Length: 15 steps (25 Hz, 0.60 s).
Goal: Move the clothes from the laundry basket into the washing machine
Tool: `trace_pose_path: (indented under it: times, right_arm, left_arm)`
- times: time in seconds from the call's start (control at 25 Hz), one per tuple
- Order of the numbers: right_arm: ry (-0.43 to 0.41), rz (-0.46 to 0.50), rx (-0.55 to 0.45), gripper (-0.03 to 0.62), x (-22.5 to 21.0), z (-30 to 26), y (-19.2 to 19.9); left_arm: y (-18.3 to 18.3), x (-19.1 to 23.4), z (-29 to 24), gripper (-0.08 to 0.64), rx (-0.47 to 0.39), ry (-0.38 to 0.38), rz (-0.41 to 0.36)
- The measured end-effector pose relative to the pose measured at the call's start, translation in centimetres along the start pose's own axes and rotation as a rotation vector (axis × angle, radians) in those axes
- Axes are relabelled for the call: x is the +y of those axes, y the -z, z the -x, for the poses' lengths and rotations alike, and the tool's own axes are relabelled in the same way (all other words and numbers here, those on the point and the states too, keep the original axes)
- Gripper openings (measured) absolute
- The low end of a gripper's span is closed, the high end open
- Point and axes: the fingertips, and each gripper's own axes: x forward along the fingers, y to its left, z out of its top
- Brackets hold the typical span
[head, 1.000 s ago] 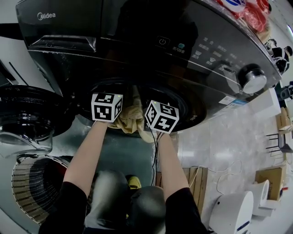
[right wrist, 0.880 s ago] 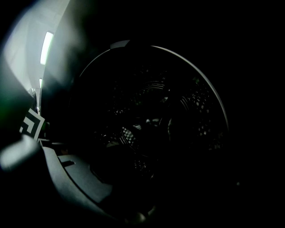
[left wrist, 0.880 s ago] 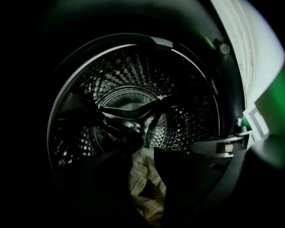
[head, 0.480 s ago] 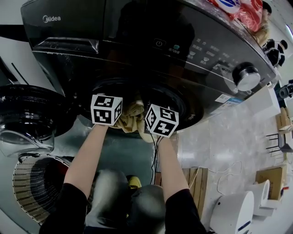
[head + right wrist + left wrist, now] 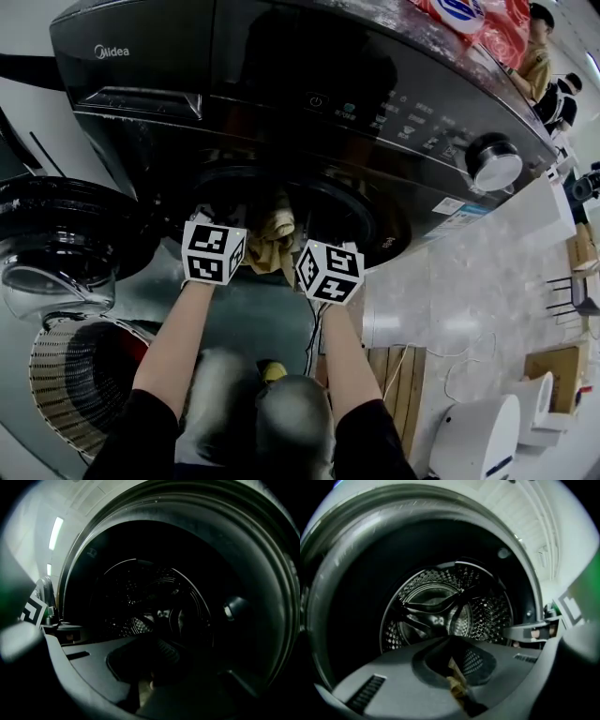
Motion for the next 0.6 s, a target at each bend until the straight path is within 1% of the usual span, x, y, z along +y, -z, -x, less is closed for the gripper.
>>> trace_pose_path:
  times: [0.08,0.16,0.36,0.6]
  right_arm:
    - [-0.011,-0.009,-0.008,0.005,0.5,0.3,-0.2]
    - [-0.025,-0.006,-0.009,0.005,1.1,0.8,-0.4]
    - [-0.054,-0.021,0.030,0.005,2.0,2.5,-0.7]
    - [-0.070,-0.048,0.068,0.005,2.4,6.0,-2.0]
  left_arm:
    - [-0.1,-0.6,0.6,0.011,-0.003,0.008,-0.026]
    - [0.1,-0.9,1.3,0.011,0.004,0.007,-0.028]
    - [-0.1,-1.0,3.0,0.011,0.046,0.002,0.039]
    - [-1.4,-1.6,6.4,0.011,0.116,-0.019,0.066]
